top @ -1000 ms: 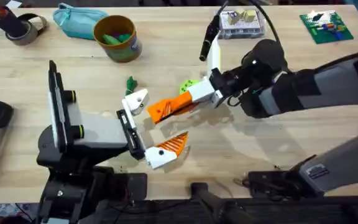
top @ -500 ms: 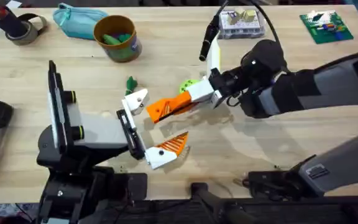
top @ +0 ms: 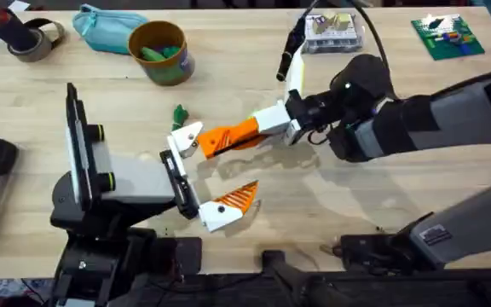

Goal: Pick up the gripper from the table and insert it into the empty holder that is missing its gripper. Then pick up a screw, insert it into the mounting hole, and use the screwdriver to tighten it. Finally, clean up the table by picking up the vegetable and placing it into the bucket.

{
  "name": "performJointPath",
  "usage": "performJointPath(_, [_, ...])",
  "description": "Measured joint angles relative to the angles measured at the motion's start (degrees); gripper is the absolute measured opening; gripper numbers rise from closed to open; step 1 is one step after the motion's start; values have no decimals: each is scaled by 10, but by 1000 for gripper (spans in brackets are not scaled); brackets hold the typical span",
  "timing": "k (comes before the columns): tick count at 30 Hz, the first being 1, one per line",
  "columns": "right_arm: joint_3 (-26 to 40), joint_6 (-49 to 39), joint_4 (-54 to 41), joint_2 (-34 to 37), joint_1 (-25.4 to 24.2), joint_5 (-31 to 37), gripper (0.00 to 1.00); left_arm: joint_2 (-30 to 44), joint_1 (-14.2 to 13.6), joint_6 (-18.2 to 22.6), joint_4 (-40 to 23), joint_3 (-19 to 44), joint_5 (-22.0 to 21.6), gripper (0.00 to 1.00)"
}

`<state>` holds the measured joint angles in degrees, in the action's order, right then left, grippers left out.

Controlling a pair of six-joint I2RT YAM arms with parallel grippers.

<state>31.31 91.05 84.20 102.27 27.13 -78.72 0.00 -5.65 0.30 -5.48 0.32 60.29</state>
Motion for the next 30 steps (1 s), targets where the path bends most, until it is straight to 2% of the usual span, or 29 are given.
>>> performJointPath(12, [0, 0, -17, 0, 26, 10, 21, 0, 0, 0, 0, 0, 1, 988])
performJointPath(30, [0, 1, -25, 0, 26, 34, 21, 0, 0, 0, 0, 0, 1, 988])
